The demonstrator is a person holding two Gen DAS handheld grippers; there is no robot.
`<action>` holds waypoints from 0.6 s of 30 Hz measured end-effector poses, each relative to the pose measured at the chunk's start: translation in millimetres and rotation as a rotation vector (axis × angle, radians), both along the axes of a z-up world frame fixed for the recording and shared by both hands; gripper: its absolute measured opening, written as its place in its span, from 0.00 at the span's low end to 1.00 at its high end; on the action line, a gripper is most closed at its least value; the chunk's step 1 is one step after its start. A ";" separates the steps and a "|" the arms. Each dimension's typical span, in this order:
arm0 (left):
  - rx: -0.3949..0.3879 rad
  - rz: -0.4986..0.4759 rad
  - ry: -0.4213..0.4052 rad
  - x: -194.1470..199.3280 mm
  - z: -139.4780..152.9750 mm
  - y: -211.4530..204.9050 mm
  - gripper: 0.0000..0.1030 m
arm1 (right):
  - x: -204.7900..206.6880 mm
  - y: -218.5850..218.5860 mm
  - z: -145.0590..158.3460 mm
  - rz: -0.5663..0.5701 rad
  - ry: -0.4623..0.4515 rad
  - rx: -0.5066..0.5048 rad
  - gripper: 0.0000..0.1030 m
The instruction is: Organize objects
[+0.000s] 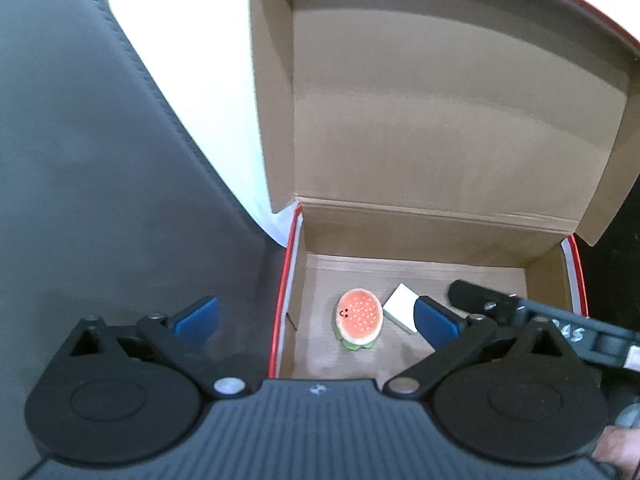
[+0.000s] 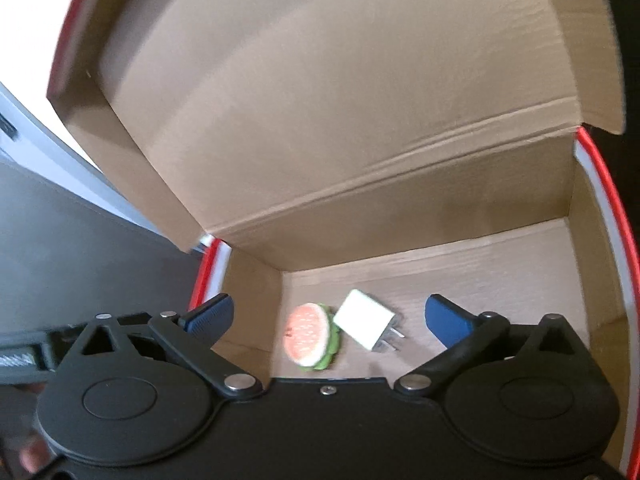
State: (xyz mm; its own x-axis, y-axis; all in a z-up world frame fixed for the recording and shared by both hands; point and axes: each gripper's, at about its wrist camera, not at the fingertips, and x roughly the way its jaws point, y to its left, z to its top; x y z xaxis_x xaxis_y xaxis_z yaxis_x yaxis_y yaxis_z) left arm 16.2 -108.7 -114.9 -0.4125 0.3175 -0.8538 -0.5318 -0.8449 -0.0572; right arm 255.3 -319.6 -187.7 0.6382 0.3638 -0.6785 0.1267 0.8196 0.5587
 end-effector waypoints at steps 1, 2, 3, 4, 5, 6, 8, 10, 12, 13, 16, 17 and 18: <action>0.009 0.000 -0.001 1.6 2.5 -3.7 1.00 | -1.0 -0.9 4.3 -0.007 -0.005 -0.004 1.00; 0.017 0.003 -0.004 3.0 4.6 -6.8 1.00 | -3.0 -1.6 9.6 -0.009 -0.011 -0.013 1.00; 0.021 -0.001 -0.006 4.6 6.7 -9.9 1.00 | -3.1 1.1 12.7 -0.008 -0.014 -0.018 1.00; 0.023 -0.002 -0.006 6.2 8.9 -12.7 1.00 | -5.9 0.7 18.2 -0.010 -0.018 -0.023 1.00; 0.025 -0.004 -0.004 7.8 10.9 -15.1 1.00 | -10.2 -0.4 24.6 -0.012 -0.025 -0.028 1.00; 0.024 -0.014 0.000 9.8 13.4 -17.3 1.00 | -13.8 -1.3 30.6 -0.013 -0.035 -0.033 1.00; 0.016 -0.028 0.016 13.8 18.1 -21.3 1.00 | -22.0 -3.3 41.8 -0.022 -0.048 -0.042 1.00; 0.023 -0.032 0.023 16.0 23.6 -28.2 1.00 | -23.0 -0.3 43.8 -0.029 -0.058 -0.046 1.00; 0.032 -0.036 0.021 18.7 28.5 -33.4 1.00 | -28.4 -1.4 53.4 -0.029 -0.073 -0.054 1.00; 0.034 -0.042 0.024 20.3 31.5 -35.4 1.00 | -30.8 -1.9 58.1 -0.029 -0.077 -0.056 1.00; 0.040 -0.058 0.030 25.0 40.4 -38.6 1.00 | -36.4 -3.9 69.7 -0.037 -0.079 -0.035 1.00; 0.044 -0.059 0.031 26.7 43.1 -39.8 1.00 | -39.2 -4.1 74.3 -0.034 -0.082 -0.028 1.00; 0.047 -0.065 0.033 28.5 46.1 -41.4 1.00 | -41.4 -3.7 78.3 -0.032 -0.086 -0.030 1.00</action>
